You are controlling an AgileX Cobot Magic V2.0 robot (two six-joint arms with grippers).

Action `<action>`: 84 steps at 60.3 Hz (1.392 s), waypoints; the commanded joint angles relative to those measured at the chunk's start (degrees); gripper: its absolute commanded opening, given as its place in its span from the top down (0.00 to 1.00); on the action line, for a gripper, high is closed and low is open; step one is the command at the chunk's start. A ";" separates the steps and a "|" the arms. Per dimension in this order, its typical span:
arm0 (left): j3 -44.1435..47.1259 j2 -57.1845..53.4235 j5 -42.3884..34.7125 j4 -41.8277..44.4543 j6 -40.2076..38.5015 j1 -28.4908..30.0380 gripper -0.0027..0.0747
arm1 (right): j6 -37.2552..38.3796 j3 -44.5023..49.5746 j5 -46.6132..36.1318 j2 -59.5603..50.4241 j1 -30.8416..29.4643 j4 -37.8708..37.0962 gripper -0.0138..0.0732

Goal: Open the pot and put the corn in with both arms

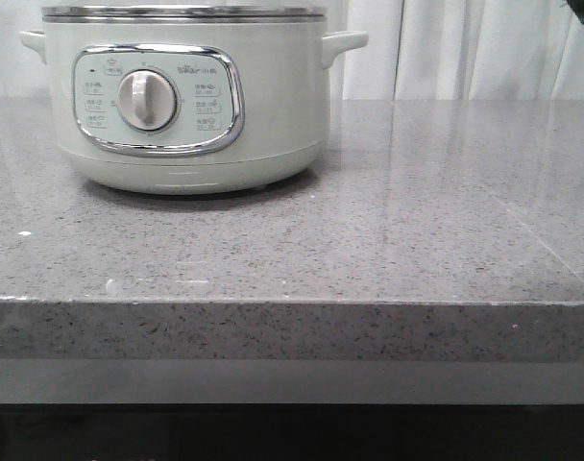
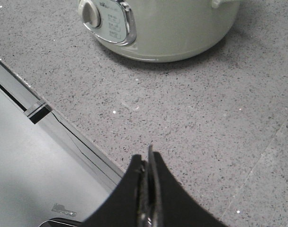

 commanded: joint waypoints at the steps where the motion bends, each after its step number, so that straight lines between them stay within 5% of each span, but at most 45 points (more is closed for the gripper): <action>1: 0.55 -0.99 -5.07 -0.54 0.08 0.07 0.99 | -0.50 -1.41 -3.32 -0.55 -0.07 0.04 0.92; 21: 0.55 -0.99 -5.07 -0.54 0.08 0.07 0.99 | -1.05 -0.59 -5.31 -2.30 -1.29 -2.19 0.92; 38: 0.55 -0.99 -5.07 -0.54 0.08 -0.04 0.99 | -1.36 12.32 -20.21 -19.88 -19.98 -2.20 0.92; 51: 0.55 -0.99 -5.07 -0.54 0.08 0.08 0.99 | -1.36 25.08 -25.99 -33.85 -28.56 -1.99 0.92; 84: 0.55 -0.99 -5.07 -0.54 0.08 0.08 0.99 | -1.36 46.09 -33.07 -49.02 -29.68 -0.11 0.92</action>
